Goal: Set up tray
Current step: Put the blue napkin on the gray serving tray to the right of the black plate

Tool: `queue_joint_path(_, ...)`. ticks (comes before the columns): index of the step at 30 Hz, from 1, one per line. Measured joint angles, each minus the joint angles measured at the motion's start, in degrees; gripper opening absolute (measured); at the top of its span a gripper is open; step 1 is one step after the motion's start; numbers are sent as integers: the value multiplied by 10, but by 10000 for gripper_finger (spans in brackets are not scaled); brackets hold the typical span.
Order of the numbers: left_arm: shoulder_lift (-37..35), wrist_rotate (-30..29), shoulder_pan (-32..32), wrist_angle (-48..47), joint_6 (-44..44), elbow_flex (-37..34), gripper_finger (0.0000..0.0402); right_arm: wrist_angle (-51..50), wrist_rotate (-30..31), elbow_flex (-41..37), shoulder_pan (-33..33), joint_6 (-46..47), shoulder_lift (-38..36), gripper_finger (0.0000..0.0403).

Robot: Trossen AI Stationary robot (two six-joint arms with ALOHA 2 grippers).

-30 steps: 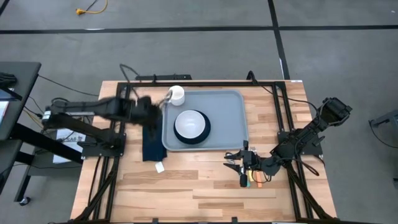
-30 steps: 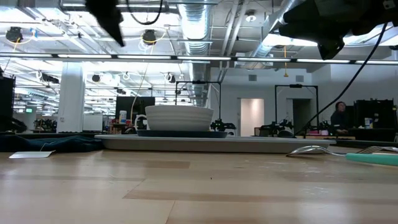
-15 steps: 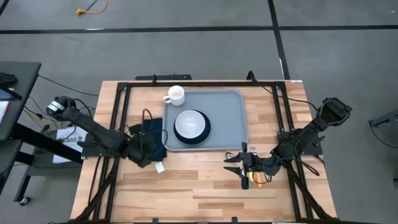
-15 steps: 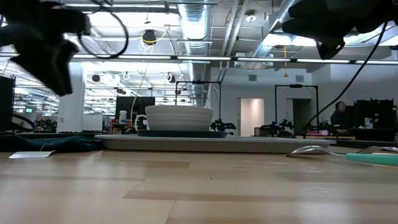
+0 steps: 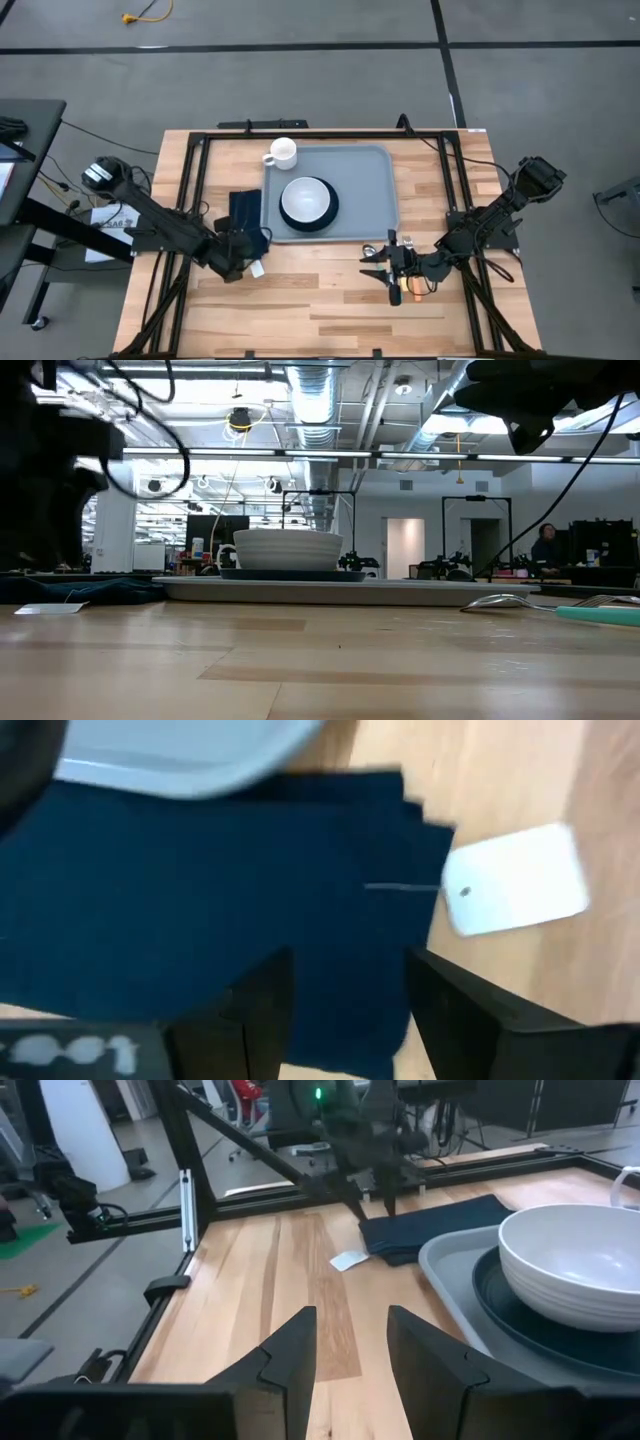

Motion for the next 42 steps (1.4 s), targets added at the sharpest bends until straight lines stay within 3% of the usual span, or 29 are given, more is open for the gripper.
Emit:
queue_joint_path(8,123,-21,0,17,9,10,178,0,0,0,0,0,0,118)
queue_joint_path(16,139,-12,1,29,0,14,166,0,0,0,0,0,0,118)
queue_joint_path(19,142,22,3,19,-24,24,126,0,0,0,0,0,0,118)
queue_joint_path(24,145,109,-1,-3,-4,54,19,0,0,0,0,0,0,118)
queue_joint_path(30,150,199,-28,-96,18,123,13,0,0,0,0,0,0,118)
queue_joint_path(42,148,158,-79,-295,37,347,3,0,0,0,-10,-17,0,118)
